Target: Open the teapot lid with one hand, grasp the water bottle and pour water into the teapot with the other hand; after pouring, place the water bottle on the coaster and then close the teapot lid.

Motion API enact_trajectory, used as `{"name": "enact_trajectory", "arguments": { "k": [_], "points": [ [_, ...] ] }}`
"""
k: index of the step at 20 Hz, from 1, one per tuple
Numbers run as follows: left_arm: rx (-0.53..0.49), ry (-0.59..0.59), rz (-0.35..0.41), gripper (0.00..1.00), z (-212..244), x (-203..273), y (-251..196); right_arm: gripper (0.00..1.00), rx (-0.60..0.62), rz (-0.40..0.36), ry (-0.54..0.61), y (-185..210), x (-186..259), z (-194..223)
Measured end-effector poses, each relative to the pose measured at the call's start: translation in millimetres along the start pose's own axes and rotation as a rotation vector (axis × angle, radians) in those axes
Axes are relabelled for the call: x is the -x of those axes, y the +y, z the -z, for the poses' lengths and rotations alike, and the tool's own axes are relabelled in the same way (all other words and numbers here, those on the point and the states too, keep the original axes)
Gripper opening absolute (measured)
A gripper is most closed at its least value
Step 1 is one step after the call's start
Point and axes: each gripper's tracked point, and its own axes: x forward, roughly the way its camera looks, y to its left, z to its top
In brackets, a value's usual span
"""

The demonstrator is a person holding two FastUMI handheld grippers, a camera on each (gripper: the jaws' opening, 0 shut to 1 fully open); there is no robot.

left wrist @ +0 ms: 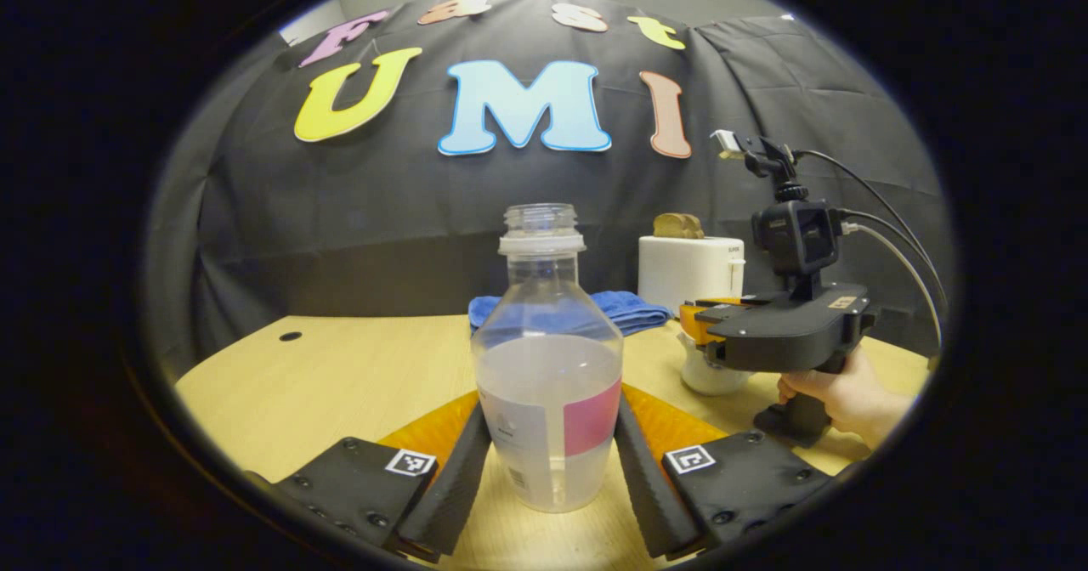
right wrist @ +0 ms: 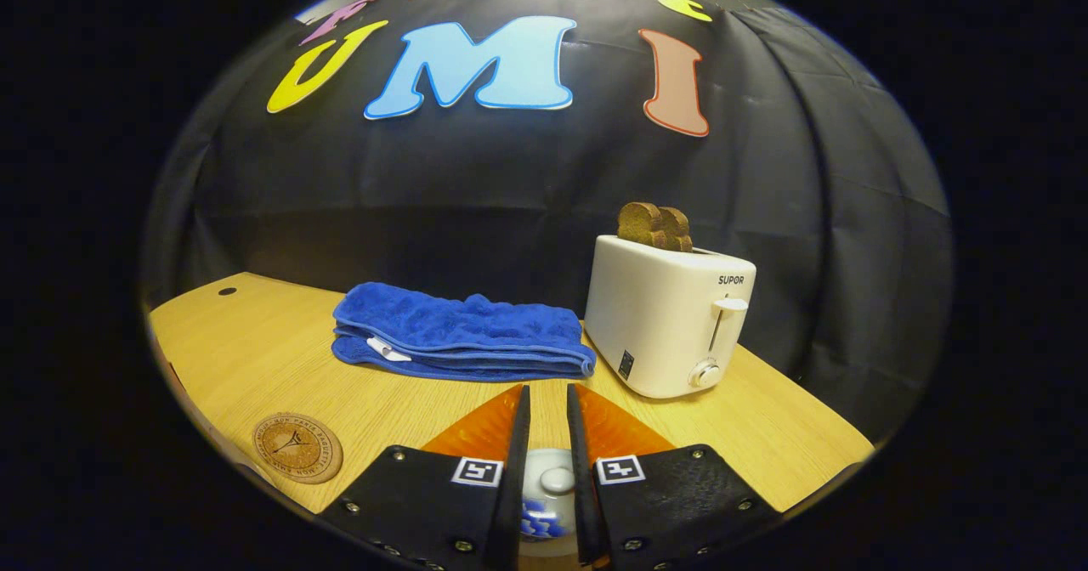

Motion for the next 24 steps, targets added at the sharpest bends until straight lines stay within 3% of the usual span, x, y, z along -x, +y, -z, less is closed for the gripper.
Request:
{"name": "enact_trajectory", "arguments": {
  "k": [2,4,14,18,24],
  "points": [
    [0.001,-0.001,0.001,0.89,-0.6,0.5,0.5,0.26,-0.004,0.004,-0.007,-2.9,-0.7,0.0],
    [0.0,0.0,0.0,0.88,0.0,-0.3,0.7,0.11,-0.061,0.001,-0.017,-4.2,-0.6,-0.9],
    [0.0,0.0,0.003,0.89,-0.3,1.0,1.5,0.1,-0.089,0.003,-0.169,-14.6,21.2,-40.1],
    [-0.017,0.006,0.017,0.87,-1.9,0.8,-1.9,0.1,-0.136,-0.009,-0.163,-27.1,33.4,-48.7],
    [-0.122,0.036,0.026,0.86,-5.0,-5.7,-3.1,0.1,-0.155,0.01,-0.12,-64.4,53.3,-37.9]
  ]
}}
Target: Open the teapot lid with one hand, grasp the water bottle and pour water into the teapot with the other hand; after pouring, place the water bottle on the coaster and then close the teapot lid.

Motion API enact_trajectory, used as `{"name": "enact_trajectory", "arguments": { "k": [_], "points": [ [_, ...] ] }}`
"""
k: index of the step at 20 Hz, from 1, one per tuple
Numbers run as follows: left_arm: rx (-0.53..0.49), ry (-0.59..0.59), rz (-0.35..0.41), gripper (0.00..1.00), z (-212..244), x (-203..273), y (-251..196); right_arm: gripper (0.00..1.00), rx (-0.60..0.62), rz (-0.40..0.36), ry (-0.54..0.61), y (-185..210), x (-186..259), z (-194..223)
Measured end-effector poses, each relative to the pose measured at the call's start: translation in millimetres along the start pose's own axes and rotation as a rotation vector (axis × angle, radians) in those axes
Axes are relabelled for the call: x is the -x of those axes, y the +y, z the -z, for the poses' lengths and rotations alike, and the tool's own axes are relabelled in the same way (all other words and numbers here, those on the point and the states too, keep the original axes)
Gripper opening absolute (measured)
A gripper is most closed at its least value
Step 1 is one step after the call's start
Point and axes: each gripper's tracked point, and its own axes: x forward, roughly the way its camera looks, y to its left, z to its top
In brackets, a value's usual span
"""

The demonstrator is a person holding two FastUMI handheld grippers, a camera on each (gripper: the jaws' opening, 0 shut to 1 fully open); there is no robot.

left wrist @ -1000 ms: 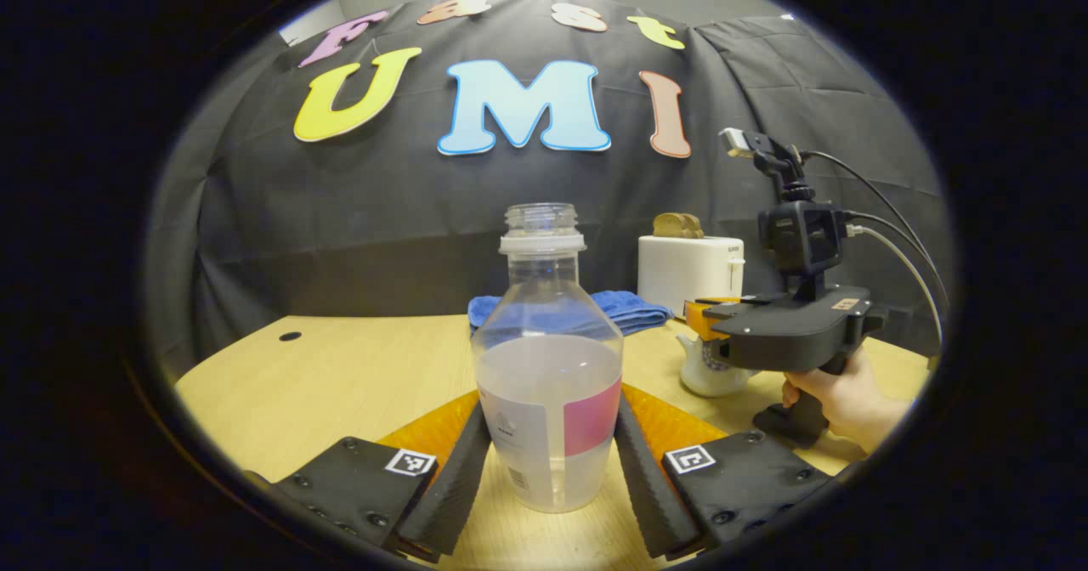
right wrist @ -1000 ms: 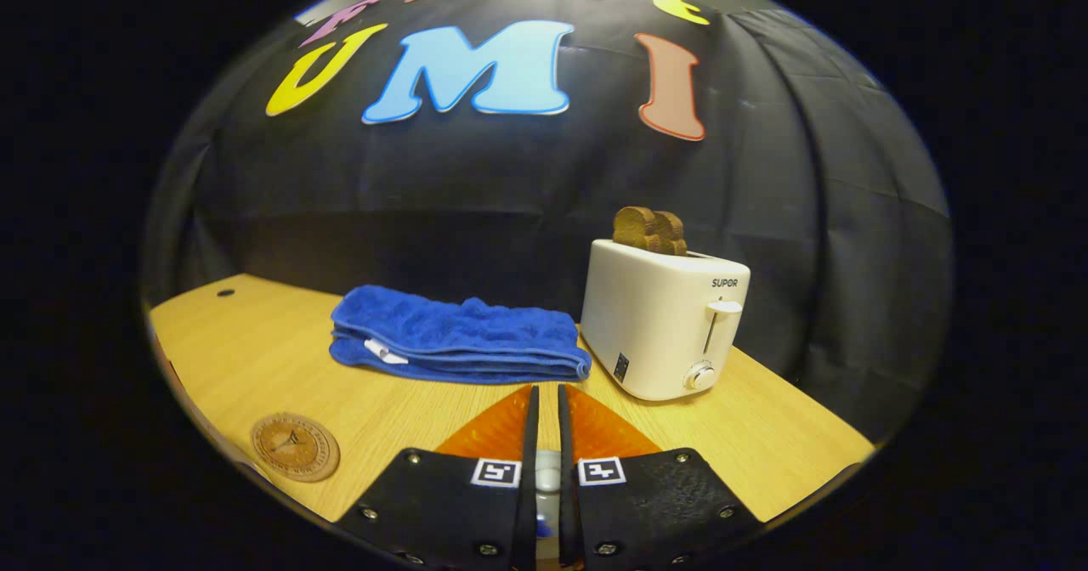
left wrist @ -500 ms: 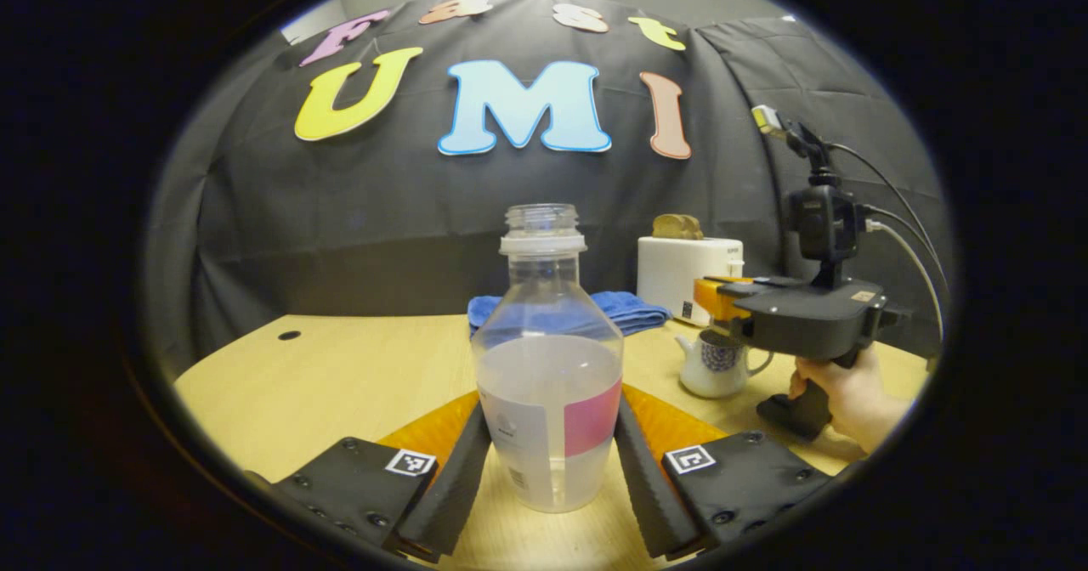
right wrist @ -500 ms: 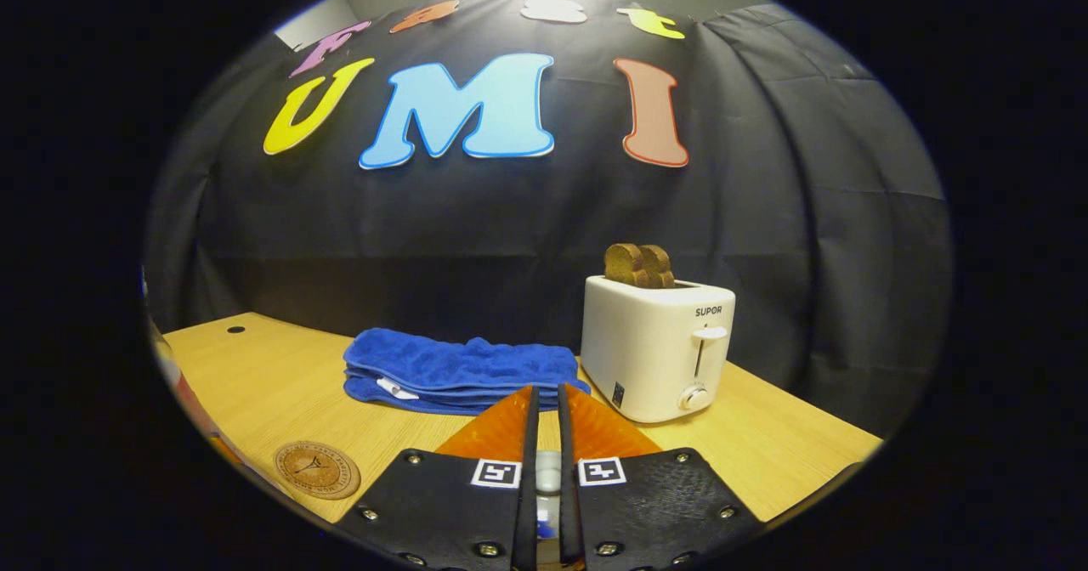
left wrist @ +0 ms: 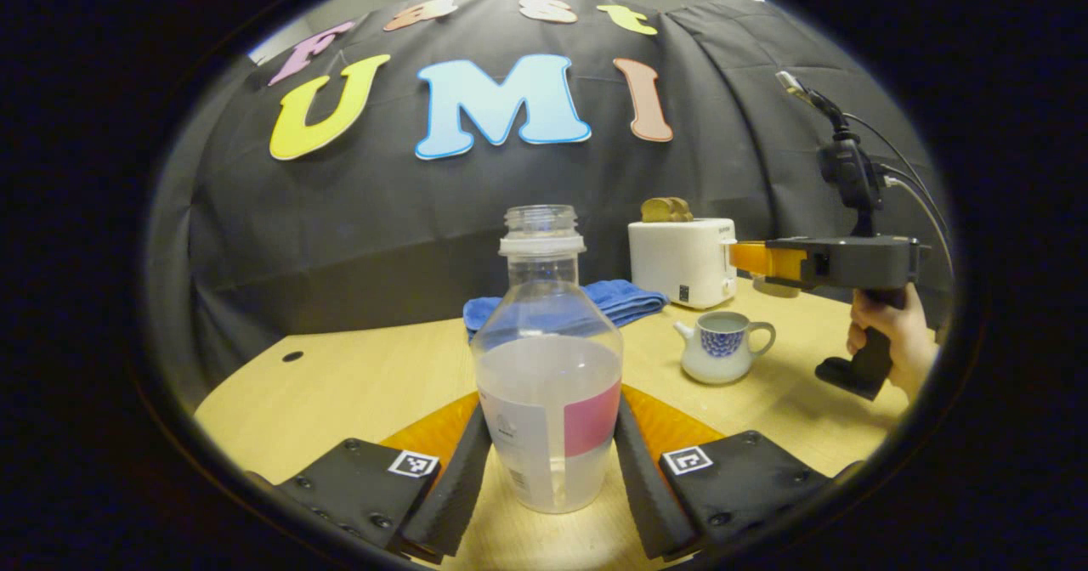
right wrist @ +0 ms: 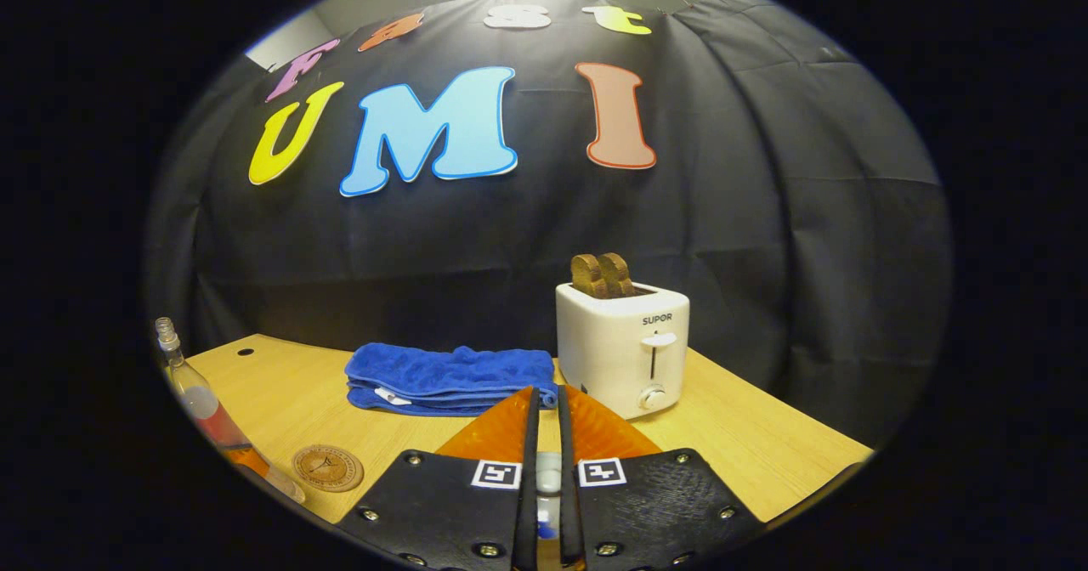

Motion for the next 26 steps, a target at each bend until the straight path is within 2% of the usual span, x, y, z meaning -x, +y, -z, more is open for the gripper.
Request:
{"name": "enact_trajectory", "arguments": {
  "k": [3,6,16,19,22,26],
  "points": [
    [-0.08,0.019,-0.01,0.86,-3.8,-6.0,-0.3,0.1,-0.021,0.009,0.019,-19.7,6.4,4.7],
    [-0.204,0.031,-0.016,0.86,-13.5,-10.1,-0.6,0.1,-0.015,0.036,0.016,-40.1,7.8,5.2],
    [-0.79,0.132,-0.015,0.86,-22.9,-67.7,-5.4,0.1,-0.041,0.114,0.01,-80.8,23.5,-10.8],
    [-0.942,0.13,0.007,0.85,-30.5,-83.1,-21.1,0.1,-0.067,0.115,0.0,-84.5,28.0,-16.4],
    [-1.047,0.146,0.034,0.85,-31.4,-91.8,-36.5,0.1,-0.074,0.103,0.005,-79.6,27.5,-15.3],
    [-1.201,0.173,0.034,0.84,-31.7,-106.0,-47.9,0.1,-0.068,0.083,0.003,-70.4,27.8,-16.4]
  ]
}}
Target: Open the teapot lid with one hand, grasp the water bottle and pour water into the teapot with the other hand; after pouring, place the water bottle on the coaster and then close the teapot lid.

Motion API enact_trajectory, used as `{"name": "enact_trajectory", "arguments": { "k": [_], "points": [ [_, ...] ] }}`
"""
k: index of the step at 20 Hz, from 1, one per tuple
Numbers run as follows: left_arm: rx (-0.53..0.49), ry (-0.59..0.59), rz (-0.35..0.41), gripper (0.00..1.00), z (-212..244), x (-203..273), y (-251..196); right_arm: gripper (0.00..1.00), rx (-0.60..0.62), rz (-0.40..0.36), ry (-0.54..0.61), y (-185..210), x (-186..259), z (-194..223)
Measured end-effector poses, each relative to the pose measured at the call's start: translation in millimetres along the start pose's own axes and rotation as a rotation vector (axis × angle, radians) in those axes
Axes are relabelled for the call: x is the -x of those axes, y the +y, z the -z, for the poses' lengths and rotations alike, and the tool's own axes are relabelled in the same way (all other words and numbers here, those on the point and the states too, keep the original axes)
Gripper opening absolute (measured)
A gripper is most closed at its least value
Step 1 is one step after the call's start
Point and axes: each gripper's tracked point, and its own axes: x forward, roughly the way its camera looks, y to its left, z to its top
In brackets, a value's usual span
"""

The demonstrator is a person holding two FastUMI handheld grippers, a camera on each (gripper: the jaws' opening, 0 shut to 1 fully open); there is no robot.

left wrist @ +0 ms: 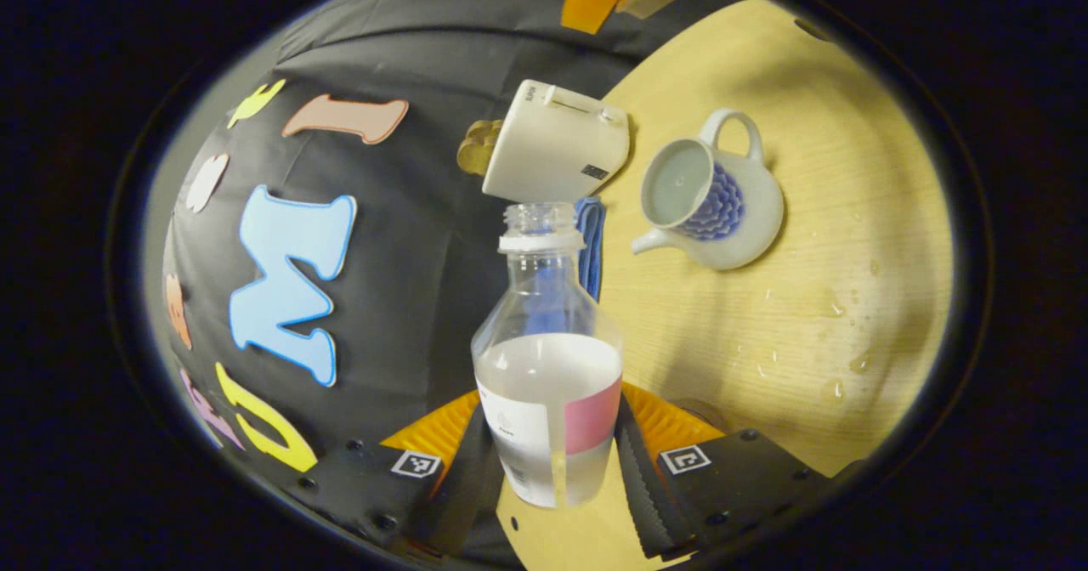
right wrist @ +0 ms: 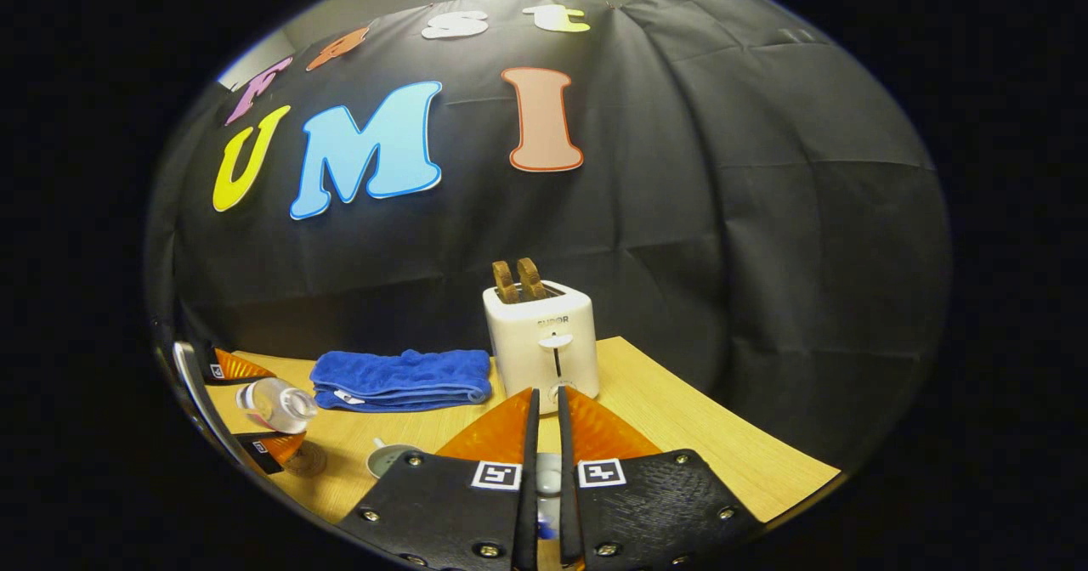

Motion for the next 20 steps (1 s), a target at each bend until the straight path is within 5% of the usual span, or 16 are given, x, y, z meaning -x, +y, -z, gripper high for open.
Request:
{"name": "enact_trajectory", "arguments": {
  "k": [12,20],
  "points": [
    [-0.443,0.053,0.003,0.84,-20.4,-10.0,13.4,0.1,-0.008,0.011,0.001,-6.1,1.7,-1.8],
    [-0.588,0.046,-0.002,0.84,-41.8,-10.6,19.6,0.1,-0.028,0.0,0.0,-5.7,2.8,-4.0]
  ]
}}
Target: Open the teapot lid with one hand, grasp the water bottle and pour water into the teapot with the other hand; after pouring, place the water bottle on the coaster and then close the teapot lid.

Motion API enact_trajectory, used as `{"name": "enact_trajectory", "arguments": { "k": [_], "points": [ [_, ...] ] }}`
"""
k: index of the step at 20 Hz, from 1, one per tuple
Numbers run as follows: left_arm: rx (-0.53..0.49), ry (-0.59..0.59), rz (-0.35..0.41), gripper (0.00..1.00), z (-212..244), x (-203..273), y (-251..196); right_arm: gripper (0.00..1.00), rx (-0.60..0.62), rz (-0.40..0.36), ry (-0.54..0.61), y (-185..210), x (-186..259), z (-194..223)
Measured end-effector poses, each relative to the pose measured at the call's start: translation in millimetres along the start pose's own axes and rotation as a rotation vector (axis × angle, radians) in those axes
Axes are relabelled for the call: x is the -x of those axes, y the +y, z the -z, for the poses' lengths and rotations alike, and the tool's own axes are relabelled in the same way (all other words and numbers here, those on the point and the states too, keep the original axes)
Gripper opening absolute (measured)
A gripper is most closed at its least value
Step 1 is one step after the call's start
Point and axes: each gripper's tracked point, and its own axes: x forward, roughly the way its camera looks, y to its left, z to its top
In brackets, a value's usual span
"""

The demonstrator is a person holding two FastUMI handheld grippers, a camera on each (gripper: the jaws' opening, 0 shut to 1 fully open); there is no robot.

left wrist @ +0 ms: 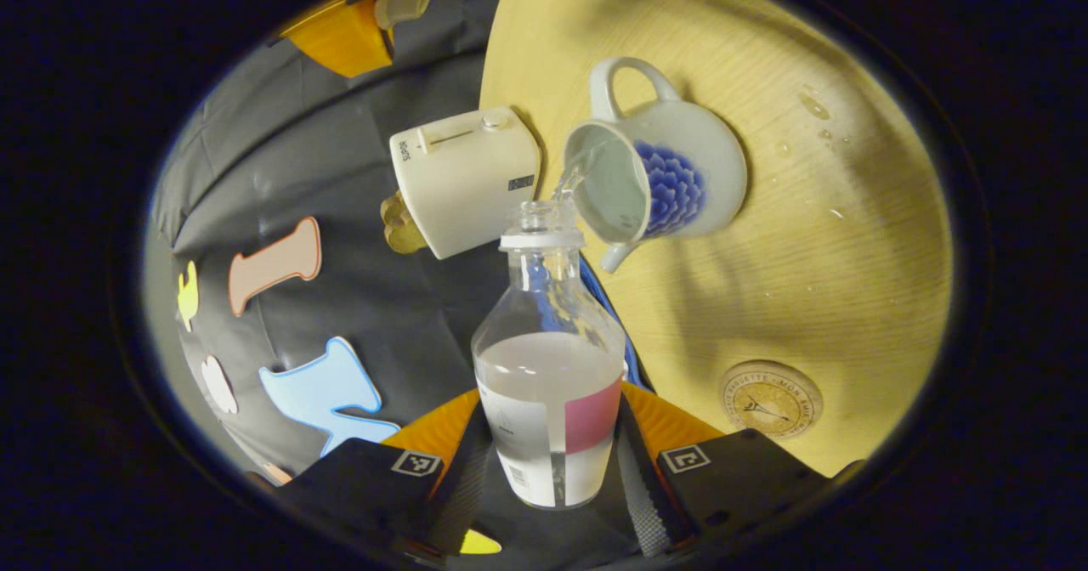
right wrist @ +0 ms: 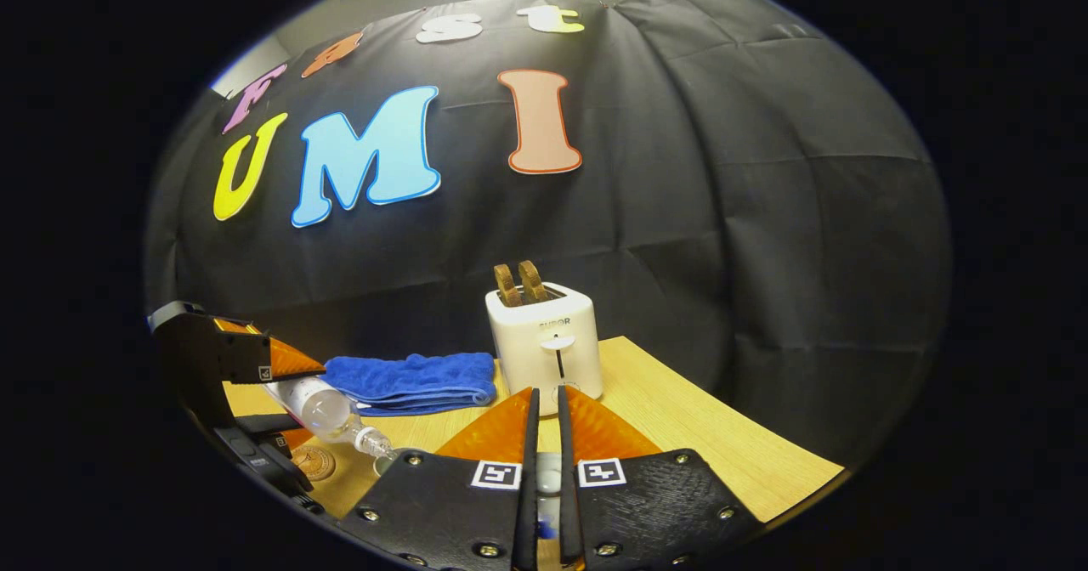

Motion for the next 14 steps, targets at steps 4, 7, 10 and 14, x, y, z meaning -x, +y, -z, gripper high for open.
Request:
{"name": "enact_trajectory", "arguments": {
  "k": [4,7,10,14],
  "points": [
    [-0.085,0.025,-0.001,0.84,4.2,1.1,6.2,0.1,-0.008,-0.009,0.002,0.8,-0.1,0.6],
    [-0.17,0.036,-0.011,0.84,4.2,1.6,15.4,0.1,-0.006,-0.014,0.0,1.8,-0.1,-0.1],
    [-0.237,0.047,-0.011,0.84,5.0,4.6,20.6,0.1,-0.008,-0.017,0.0,1.9,0.2,-0.5],
    [-0.272,0.037,-0.023,0.84,-1.5,12.1,24.5,0.1,-0.016,-0.021,-0.001,2.4,0.5,-1.2]
  ]
}}
